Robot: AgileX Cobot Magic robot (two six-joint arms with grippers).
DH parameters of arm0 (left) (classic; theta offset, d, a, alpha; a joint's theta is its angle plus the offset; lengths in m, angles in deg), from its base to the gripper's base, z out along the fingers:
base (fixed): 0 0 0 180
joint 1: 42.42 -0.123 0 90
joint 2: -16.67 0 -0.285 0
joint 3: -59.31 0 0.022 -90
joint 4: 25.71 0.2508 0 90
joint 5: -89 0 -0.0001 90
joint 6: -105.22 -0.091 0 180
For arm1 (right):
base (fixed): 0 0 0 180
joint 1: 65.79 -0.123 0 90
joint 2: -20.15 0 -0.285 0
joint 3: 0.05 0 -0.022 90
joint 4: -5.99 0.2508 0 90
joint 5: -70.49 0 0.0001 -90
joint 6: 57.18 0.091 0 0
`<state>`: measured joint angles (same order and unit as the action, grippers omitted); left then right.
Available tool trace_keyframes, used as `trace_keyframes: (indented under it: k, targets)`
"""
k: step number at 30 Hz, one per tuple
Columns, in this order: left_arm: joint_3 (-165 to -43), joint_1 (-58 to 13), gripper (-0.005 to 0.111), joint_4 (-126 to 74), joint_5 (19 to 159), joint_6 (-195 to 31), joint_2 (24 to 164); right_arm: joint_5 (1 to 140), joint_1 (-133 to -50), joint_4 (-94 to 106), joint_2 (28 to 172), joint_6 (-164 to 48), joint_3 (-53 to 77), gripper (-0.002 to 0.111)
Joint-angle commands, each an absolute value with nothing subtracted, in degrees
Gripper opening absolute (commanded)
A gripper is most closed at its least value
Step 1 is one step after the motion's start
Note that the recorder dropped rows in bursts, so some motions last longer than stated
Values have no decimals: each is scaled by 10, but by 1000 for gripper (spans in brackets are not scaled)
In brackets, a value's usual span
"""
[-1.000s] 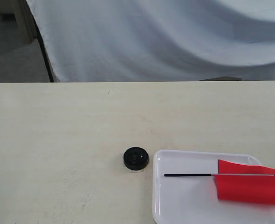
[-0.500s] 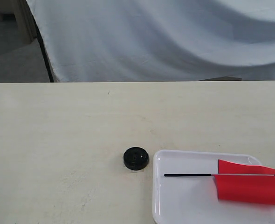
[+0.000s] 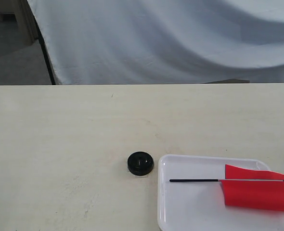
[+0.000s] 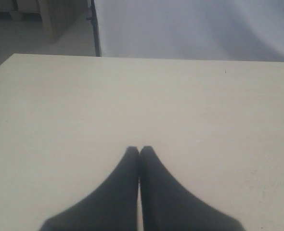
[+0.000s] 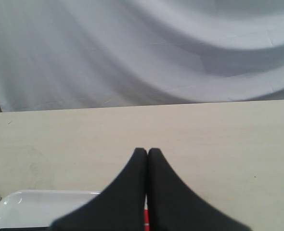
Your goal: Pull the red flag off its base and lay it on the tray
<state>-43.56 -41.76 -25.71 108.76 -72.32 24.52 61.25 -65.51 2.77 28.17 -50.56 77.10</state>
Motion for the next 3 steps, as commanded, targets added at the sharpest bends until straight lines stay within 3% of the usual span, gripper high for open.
trace_keyframes:
  k: [1, 3]
  targets:
    - [-435, -414, 0, -257, 1086, -724, 245, 611, -656, 30, 279, -501, 772, 0]
    - [-435, -414, 0, -257, 1086, -724, 245, 611, -656, 30, 279, -501, 772, 0]
